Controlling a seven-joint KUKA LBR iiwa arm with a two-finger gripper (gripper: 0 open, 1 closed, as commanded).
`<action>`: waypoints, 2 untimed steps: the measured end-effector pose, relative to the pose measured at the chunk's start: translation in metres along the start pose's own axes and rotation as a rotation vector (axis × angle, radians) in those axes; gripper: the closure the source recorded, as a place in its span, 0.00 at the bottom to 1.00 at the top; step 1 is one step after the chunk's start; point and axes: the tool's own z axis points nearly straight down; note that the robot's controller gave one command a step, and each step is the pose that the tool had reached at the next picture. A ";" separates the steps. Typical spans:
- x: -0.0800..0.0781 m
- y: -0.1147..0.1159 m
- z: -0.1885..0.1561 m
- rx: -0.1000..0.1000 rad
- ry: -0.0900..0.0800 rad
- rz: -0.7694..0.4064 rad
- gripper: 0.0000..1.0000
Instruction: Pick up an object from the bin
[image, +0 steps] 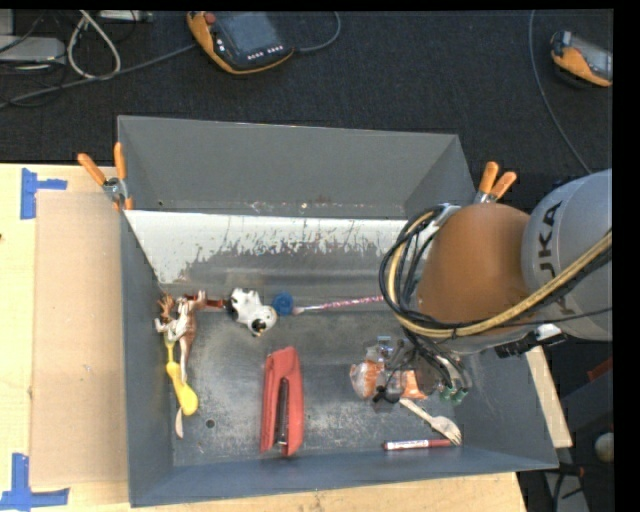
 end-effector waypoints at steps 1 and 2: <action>0.000 0.000 -0.004 0.000 0.002 -0.001 1.00; 0.000 0.000 -0.010 0.000 0.001 -0.002 1.00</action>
Offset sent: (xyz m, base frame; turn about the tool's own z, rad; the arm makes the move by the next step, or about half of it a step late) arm -0.0004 0.0001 0.0073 -0.0009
